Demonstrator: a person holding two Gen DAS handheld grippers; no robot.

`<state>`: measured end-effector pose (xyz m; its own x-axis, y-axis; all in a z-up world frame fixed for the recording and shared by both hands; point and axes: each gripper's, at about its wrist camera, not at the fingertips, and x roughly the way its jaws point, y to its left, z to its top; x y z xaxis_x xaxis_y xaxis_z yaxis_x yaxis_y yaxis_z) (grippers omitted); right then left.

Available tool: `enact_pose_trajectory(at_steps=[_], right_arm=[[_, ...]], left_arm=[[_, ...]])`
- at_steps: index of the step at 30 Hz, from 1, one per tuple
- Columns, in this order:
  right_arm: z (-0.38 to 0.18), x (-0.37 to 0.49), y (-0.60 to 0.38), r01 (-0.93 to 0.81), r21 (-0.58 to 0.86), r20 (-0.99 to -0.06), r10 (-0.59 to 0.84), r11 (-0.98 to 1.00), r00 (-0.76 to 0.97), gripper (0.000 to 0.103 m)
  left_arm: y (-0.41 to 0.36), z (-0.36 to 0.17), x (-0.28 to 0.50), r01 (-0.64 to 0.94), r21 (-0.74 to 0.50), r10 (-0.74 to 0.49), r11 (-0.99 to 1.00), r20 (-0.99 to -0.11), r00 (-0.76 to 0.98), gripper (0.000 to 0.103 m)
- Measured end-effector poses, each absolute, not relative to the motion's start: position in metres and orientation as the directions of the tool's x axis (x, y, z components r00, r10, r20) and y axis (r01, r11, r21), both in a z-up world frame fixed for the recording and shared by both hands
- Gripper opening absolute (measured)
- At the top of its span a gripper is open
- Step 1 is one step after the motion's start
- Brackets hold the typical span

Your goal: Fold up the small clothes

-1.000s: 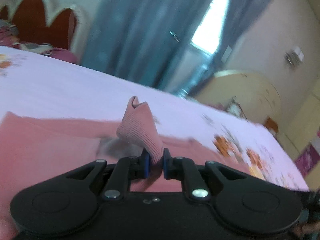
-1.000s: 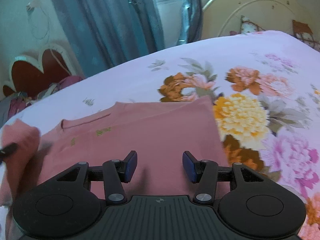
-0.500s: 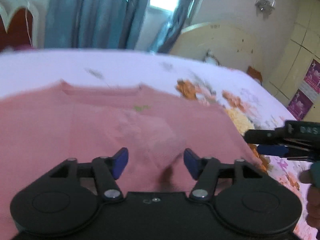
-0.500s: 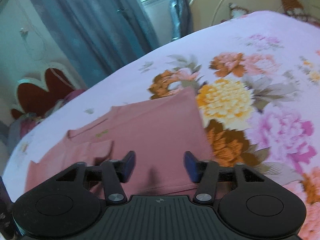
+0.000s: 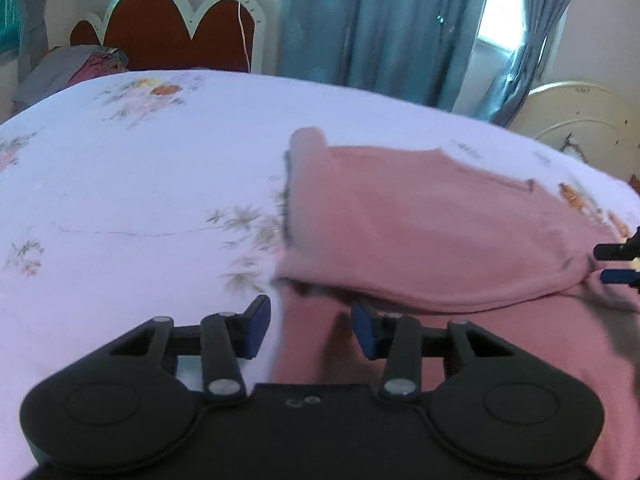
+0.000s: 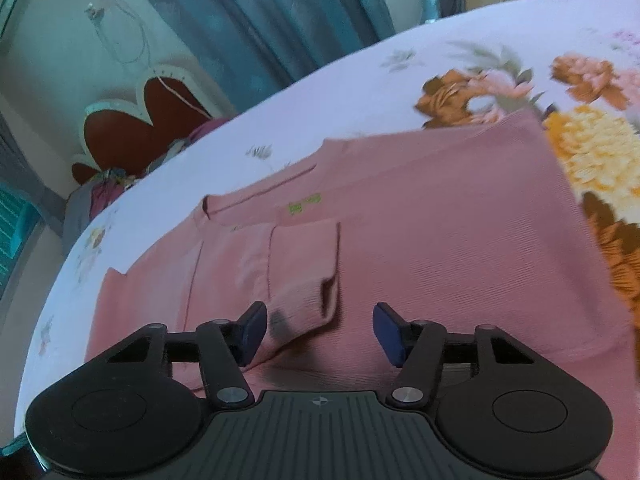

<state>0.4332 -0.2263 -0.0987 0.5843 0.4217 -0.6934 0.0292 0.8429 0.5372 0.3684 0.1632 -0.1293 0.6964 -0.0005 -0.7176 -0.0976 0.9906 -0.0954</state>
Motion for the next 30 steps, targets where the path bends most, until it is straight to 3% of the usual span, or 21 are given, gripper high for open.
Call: enact_pose_trajectory(at_steps=[2, 3, 5, 6, 7, 9, 15, 20, 30], right_arm=[[-0.105, 0.441, -0.22, 0.029, 0.536, -0.706, 0.429, 0.844, 0.564, 0.05], [-0.107, 0.444, -0.215, 0.026, 0.531, -0.714, 0.43, 0.847, 0.553, 0.037], [-0.109, 0.451, -0.207, 0.013, 0.518, -0.723, 0.43, 0.855, 0.541, 0.033], [-0.108, 0.454, -0.203, 0.003, 0.507, -0.727, 0.426, 0.862, 0.539, 0.024], [-0.107, 0.457, -0.199, -0.013, 0.499, -0.727, 0.426, 0.867, 0.539, 0.005], [-0.093, 0.46, -0.191, -0.058, 0.479, -0.702, 0.422, 0.876, 0.573, 0.004], [-0.008, 0.432, -0.195, -0.183, 0.404, -0.502, 0.384, 0.896, 0.775, 0.004], [-0.071, 0.435, -0.217, -0.057, 0.386, -0.678, 0.325, 0.921, 0.659, 0.004], [-0.091, 0.42, -0.219, -0.014, 0.39, -0.707, 0.309, 0.921, 0.636, 0.004]], left_arm=[[0.162, -0.137, 0.384, -0.094, -0.088, 0.001, 0.992, -0.727, 0.687, 0.033], [0.162, -0.137, 0.391, -0.087, -0.086, -0.002, 0.992, -0.722, 0.691, 0.033], [0.17, -0.136, 0.393, -0.071, -0.058, 0.007, 0.996, -0.722, 0.692, 0.03], [0.171, -0.138, 0.397, -0.062, -0.054, 0.003, 0.997, -0.725, 0.689, 0.023], [0.172, -0.14, 0.401, -0.061, -0.077, -0.015, 0.995, -0.729, 0.685, 0.021], [0.177, -0.142, 0.403, -0.064, -0.106, -0.034, 0.992, -0.728, 0.684, 0.012], [0.178, -0.144, 0.395, -0.052, -0.108, -0.042, 0.993, -0.721, 0.692, 0.012], [0.177, -0.144, 0.396, -0.045, -0.099, -0.04, 0.994, -0.721, 0.692, 0.012], [0.18, -0.144, 0.397, -0.02, -0.09, -0.052, 0.996, -0.727, 0.685, 0.012]])
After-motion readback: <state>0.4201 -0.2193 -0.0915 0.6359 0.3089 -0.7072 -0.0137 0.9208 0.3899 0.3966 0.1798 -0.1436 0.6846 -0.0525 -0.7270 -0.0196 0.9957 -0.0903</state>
